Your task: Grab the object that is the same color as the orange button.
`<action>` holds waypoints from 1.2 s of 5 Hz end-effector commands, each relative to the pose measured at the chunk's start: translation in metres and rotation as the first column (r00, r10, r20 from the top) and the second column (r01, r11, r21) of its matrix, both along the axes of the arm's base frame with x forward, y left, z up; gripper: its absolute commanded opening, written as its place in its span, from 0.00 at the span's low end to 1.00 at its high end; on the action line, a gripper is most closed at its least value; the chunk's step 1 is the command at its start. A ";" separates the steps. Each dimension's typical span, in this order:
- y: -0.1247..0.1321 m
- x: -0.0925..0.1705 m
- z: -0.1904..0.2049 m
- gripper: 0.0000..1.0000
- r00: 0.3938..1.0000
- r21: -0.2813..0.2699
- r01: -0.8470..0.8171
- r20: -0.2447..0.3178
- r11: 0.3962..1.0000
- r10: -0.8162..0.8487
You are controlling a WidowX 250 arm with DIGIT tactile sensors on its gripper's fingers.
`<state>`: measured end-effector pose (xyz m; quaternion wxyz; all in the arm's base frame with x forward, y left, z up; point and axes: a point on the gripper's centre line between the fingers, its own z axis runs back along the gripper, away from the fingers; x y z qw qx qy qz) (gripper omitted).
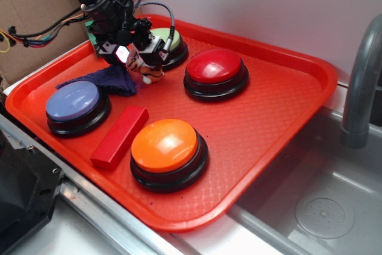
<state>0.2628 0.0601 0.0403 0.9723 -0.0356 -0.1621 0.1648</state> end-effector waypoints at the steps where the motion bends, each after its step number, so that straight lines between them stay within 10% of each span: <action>1: 0.000 -0.001 0.009 0.00 1.000 -0.001 -0.018 0.011 1.000 0.018; 3: -0.005 -0.006 0.028 0.00 0.999 0.019 -0.036 -0.020 0.999 0.036; 4: -0.020 -0.011 0.072 0.00 0.989 0.089 -0.025 -0.144 0.996 0.037; 6: -0.052 -0.028 0.135 0.00 0.973 0.120 0.119 -0.214 0.986 -0.091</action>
